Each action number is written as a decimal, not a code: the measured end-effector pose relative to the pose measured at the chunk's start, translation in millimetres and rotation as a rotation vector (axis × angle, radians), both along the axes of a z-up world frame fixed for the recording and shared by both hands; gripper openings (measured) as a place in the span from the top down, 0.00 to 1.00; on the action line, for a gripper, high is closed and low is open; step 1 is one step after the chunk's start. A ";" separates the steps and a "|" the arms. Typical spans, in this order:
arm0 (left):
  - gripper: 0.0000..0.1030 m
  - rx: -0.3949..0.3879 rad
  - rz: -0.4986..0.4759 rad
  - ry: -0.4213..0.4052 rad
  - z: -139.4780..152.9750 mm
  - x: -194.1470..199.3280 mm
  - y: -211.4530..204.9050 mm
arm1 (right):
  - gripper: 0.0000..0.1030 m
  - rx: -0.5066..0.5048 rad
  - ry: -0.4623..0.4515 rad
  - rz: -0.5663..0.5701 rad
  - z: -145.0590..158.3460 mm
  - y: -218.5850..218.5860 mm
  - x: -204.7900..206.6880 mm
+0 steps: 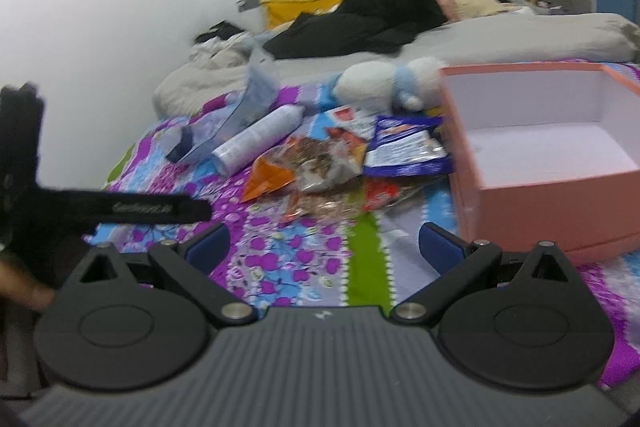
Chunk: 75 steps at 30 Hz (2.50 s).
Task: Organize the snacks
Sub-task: 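Close the left tool on the orange chip bag while the right tool grasps the bread bag, then lift the orange chip bag with the left tool while the right tool lifts the bread bag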
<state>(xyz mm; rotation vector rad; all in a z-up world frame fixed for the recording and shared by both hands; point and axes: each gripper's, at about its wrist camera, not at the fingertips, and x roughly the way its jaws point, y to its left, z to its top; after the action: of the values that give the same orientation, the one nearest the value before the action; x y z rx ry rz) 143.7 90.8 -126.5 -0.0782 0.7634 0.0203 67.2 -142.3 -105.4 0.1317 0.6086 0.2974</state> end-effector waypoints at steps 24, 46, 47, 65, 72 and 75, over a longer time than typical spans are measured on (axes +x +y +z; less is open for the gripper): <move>0.00 -0.208 -0.014 -0.012 -78.0 156.7 28.2 | 0.37 -0.098 0.088 -0.117 -80.4 4.0 139.1; 0.28 -0.295 0.035 0.043 -86.5 168.7 38.7 | 0.93 0.001 0.125 -0.105 -80.4 -0.2 144.1; 0.28 -0.295 0.032 0.042 -83.1 163.3 38.2 | 0.93 0.010 0.126 -0.103 -78.8 -0.1 141.0; 0.31 -0.302 -0.019 0.087 -56.1 48.2 10.0 | 0.94 0.040 0.080 -0.136 -55.1 -13.5 54.5; 0.30 -0.276 -0.032 0.119 -52.6 16.6 -1.9 | 0.95 0.045 0.103 -0.136 -56.6 -24.5 16.1; 0.30 -0.253 -0.025 0.137 -54.8 5.0 -6.0 | 0.95 0.036 0.124 -0.123 -58.5 -28.6 3.8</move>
<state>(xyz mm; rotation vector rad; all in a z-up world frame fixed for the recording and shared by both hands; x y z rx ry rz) 148.7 84.7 -181.3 -0.3102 0.9008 -0.0954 71.0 -170.9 -163.9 0.2221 0.7152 0.1820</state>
